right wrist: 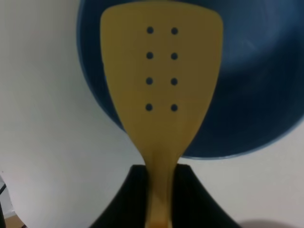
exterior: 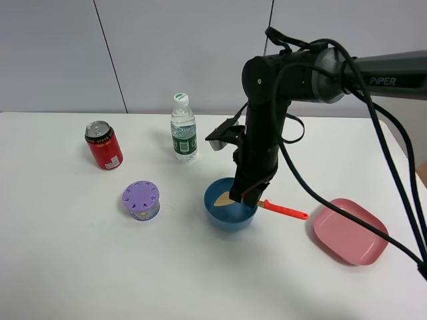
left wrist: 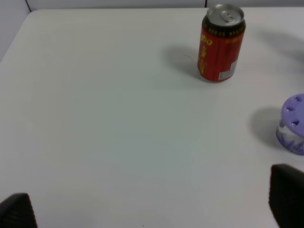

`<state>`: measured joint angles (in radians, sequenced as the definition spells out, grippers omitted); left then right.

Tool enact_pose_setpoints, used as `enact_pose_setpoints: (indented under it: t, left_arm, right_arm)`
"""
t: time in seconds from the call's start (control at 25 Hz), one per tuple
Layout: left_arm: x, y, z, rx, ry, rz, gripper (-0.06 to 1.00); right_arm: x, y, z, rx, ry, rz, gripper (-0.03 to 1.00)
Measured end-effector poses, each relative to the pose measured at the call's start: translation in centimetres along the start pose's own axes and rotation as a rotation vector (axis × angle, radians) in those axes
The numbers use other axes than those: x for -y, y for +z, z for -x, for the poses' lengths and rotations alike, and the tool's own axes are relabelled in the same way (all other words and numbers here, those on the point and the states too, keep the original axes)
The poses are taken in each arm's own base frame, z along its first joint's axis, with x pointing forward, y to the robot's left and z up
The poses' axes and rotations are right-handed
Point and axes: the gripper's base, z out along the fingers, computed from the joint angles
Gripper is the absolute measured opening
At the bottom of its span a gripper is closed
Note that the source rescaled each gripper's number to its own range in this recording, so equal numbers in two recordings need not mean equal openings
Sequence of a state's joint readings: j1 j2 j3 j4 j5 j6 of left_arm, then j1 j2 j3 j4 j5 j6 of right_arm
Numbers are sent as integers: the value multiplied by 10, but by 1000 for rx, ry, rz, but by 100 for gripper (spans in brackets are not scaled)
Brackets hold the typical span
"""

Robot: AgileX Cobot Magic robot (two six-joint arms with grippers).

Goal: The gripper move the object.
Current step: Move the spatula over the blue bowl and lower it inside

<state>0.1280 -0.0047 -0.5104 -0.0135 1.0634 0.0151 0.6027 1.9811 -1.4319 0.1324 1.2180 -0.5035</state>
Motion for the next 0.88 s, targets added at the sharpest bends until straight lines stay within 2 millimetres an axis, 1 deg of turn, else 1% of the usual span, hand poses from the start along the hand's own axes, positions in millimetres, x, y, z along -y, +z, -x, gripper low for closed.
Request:
enact_pose_setpoints:
  t: [0.12,0.44,0.68,0.88]
  left_arm:
    - [0,0,0,0,0,0,100]
    - [0,0,0,0,0,0,100]
    - [0,0,0,0,0,0,100]
    - [0,0,0,0,0,0,100]
  right_arm:
    - [2,5,0,-17,3,-7,0]
    - [6,5,1,-4,41,-51,0]
    - [11,21,4,-41,89,-45,0]
    - [11,22,8,-8,89,-61,0]
